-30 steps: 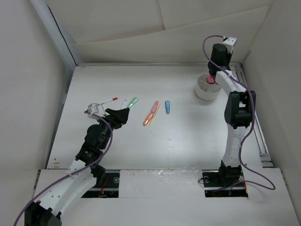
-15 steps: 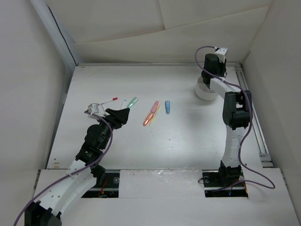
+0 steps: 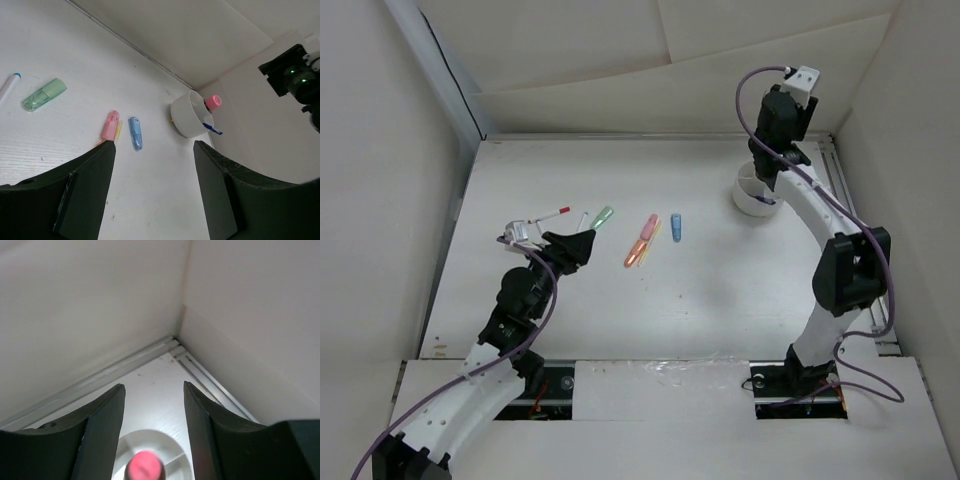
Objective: Sort the stationery into containers
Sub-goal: Place the stationery into the container, then grab a piece of stationery with the right arm
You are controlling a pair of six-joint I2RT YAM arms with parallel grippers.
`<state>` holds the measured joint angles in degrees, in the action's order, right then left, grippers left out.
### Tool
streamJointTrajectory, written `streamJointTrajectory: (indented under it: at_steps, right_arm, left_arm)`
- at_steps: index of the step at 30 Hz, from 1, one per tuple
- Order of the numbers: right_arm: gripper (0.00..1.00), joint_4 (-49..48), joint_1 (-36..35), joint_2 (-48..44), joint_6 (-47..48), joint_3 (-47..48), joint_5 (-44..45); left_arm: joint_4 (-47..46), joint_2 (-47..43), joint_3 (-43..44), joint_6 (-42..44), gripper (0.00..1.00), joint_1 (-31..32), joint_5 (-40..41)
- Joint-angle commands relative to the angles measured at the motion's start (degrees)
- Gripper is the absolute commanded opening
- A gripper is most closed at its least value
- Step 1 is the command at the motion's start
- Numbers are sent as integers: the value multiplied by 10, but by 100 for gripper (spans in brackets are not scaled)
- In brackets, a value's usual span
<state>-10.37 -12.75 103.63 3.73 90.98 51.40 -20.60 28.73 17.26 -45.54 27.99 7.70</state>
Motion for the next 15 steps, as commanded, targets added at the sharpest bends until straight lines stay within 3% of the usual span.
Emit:
streamJointTrajectory:
  at_steps: [1, 4, 9, 15]
  right_arm:
    - [56, 30, -44, -37, -14, -6, -39]
    - [46, 84, -85, -62, -45, -12, -109]
    - [0, 145, -153, -74, -87, -45, -234]
    - [0, 174, -209, -81, -110, -101, -314]
  left_arm:
    - [-15, -15, -4, -1, 60, -2, -6]
    - [-9, -20, -4, -1, 60, -2, -6]
    - [-3, -20, 1, -1, 60, -2, -1]
    - [2, -20, 1, -1, 59, -2, 11]
